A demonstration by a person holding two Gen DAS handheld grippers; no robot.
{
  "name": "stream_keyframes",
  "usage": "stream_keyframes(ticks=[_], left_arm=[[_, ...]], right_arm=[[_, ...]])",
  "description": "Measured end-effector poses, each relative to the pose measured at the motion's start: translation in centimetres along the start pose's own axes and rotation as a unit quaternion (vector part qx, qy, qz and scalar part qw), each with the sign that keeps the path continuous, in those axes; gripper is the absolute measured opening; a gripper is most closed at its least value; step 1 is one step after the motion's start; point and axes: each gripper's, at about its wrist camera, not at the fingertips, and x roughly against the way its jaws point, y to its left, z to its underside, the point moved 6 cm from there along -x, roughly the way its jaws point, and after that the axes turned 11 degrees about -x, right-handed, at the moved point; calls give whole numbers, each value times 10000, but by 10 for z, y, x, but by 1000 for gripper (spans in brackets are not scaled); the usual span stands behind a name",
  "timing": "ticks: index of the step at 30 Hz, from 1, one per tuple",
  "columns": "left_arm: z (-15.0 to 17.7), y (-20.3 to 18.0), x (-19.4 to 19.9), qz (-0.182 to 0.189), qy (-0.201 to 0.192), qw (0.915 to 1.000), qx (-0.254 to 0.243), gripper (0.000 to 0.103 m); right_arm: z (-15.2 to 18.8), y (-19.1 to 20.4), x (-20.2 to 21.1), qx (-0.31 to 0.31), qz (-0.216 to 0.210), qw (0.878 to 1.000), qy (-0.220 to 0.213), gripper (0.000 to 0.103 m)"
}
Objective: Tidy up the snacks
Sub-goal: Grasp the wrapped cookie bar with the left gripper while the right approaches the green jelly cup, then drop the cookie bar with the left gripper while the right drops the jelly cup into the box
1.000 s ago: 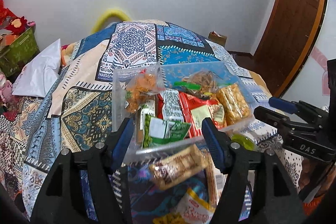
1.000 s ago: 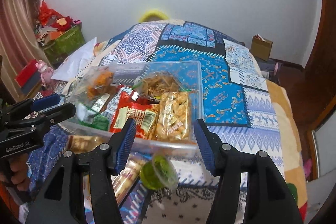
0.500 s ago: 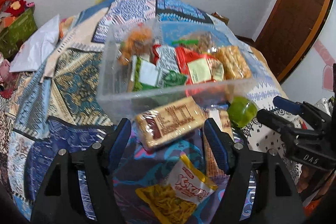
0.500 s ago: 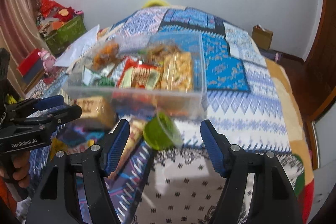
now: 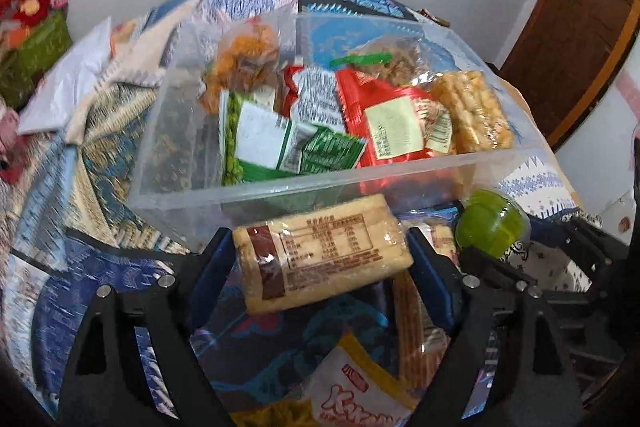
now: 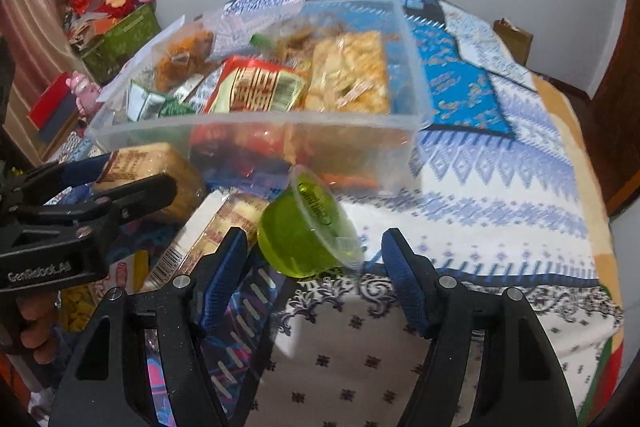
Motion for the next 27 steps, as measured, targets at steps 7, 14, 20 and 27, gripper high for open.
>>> stream_keyframes(ticks=[7,14,20,27], left_arm=[[5,0,-1,137,-132,9998,-32,82],[12,3,17,162,-278,9995,1,81],[14,8,49,106,-541,9985,49,81],[5,14,85,15,-923,9957,60,81]], right_arm=[[3,3,2,140,-54,9999,-67,46],[4,2,12,89,-48,9998,-159,42],[-1,5,34,59,-85,9991,-421,37],[-10,12,54,53,-179,9975,-676,37]])
